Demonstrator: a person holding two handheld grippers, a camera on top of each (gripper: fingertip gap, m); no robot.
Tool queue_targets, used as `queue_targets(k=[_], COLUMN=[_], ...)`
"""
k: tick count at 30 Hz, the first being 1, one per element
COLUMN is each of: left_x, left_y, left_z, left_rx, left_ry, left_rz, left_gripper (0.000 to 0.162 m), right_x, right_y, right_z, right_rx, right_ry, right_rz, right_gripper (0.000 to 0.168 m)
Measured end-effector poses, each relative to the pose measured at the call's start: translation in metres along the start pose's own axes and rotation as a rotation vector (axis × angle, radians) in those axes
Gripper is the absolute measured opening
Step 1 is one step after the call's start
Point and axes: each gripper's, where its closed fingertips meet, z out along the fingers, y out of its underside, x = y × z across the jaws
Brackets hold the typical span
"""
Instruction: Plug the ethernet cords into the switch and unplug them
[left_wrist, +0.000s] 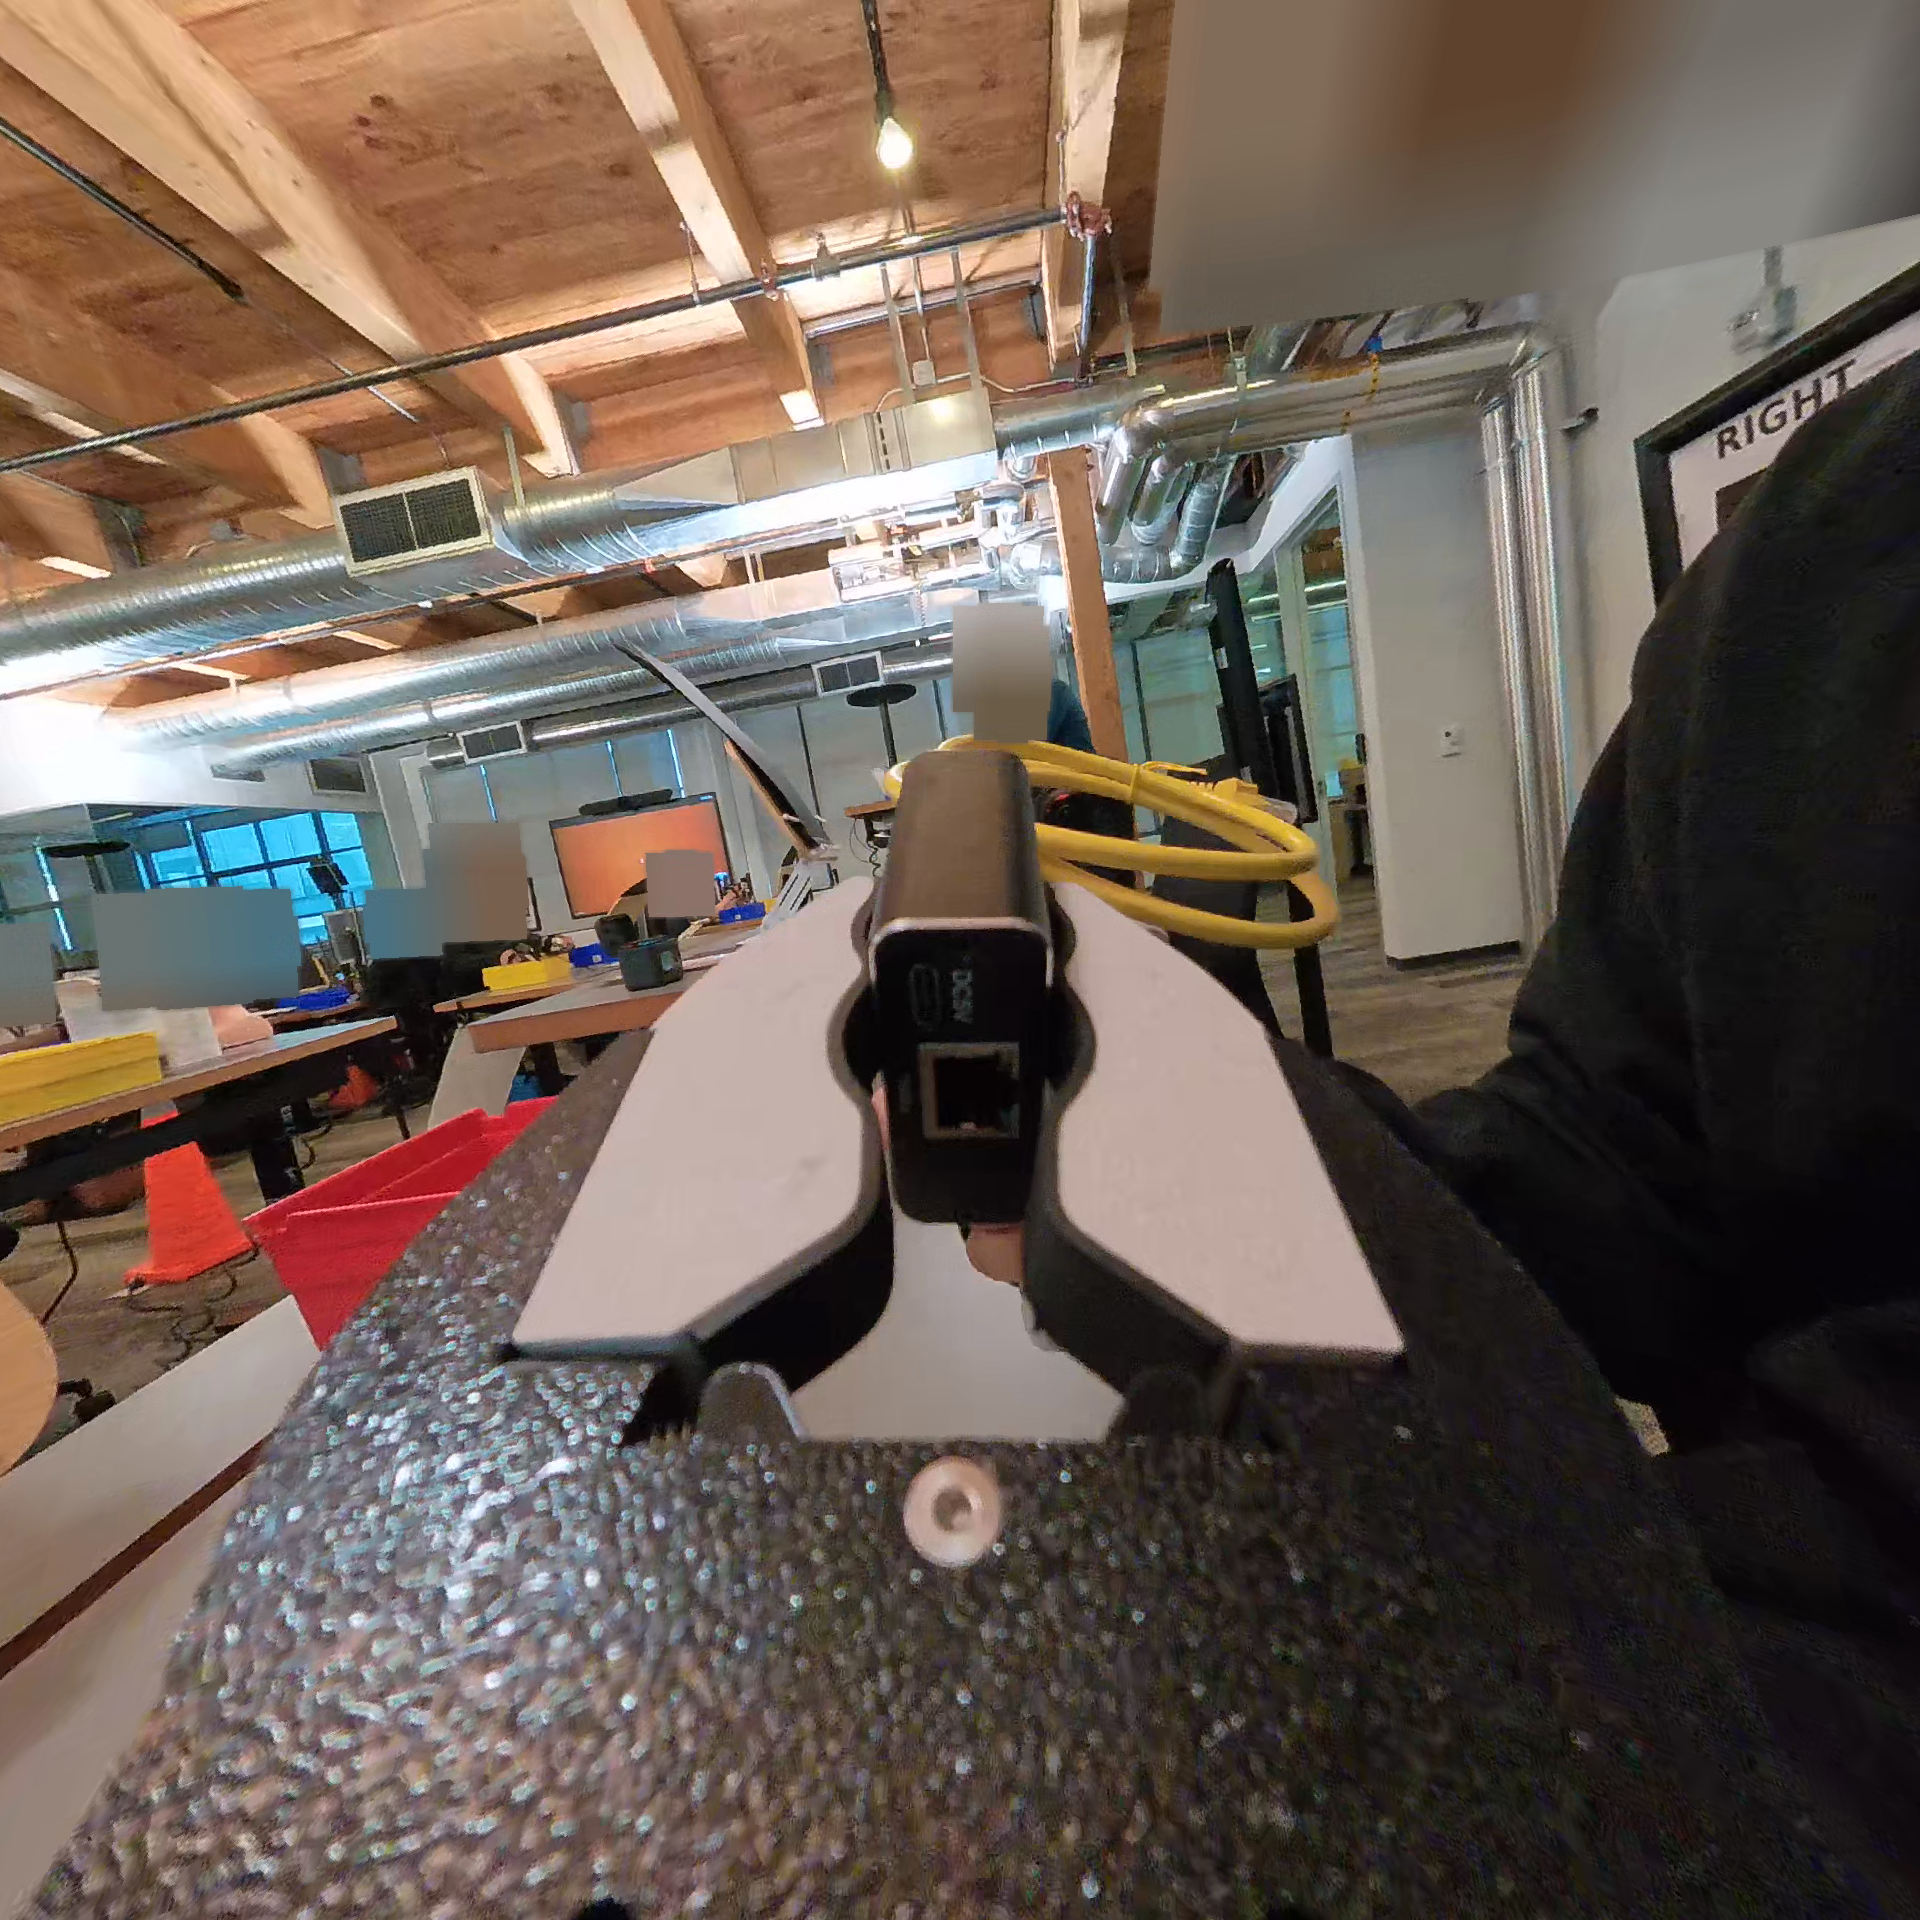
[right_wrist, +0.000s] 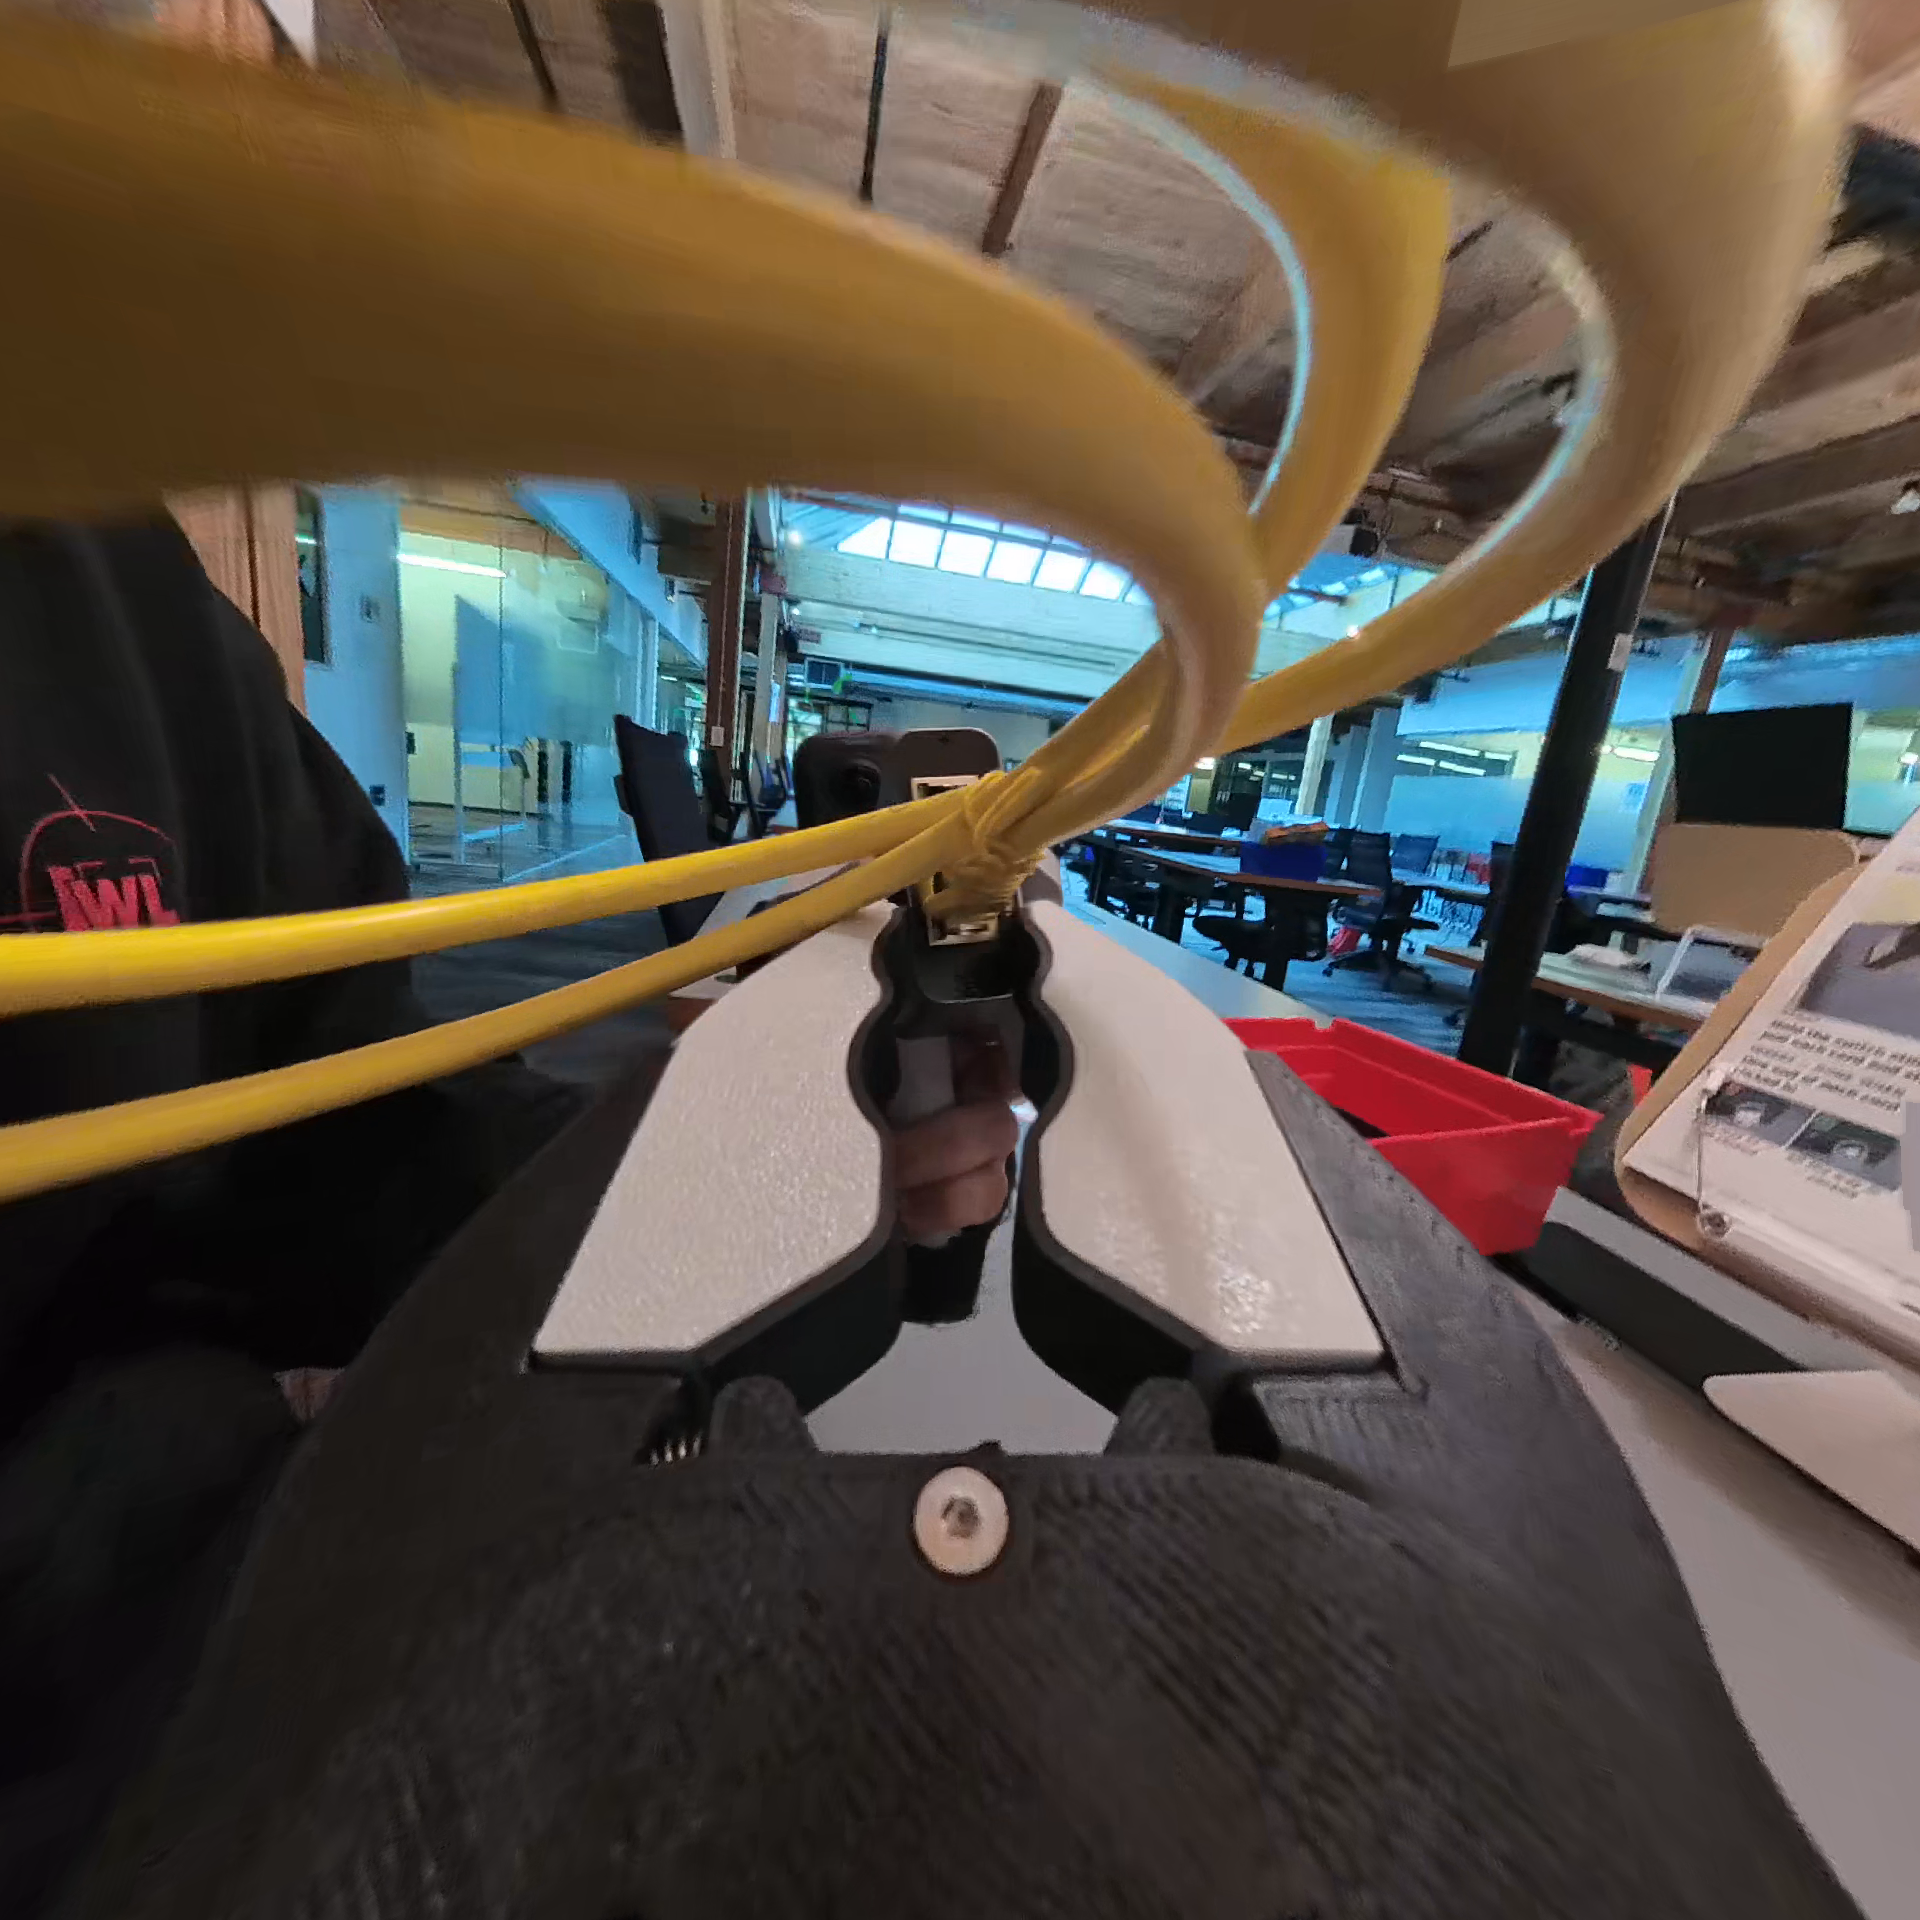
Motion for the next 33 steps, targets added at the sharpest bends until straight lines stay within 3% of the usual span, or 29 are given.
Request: queue_targets(k=[5,16,33], left_x=[-0.002,0.006,-0.003], left_y=[-0.007,0.000,0.006], left_z=[-0.006,-0.005,-0.005], left_rx=[0.064,0.038,0.042], left_ry=[0.021,0.065,0.046], left_rz=[-0.028,0.023,-0.118], left_gripper=[0.026,0.026,0.026], right_x=[0.000,-0.006,0.001], right_y=[-0.013,-0.009,-0.008], right_z=[-0.005,-0.006,-0.004], right_rx=[0.091,0.103,0.163], right_ry=[-0.019,-0.062,-0.018], right_rz=[0.060,0.040,0.091], right_gripper=[0.014,0.015,0.013])
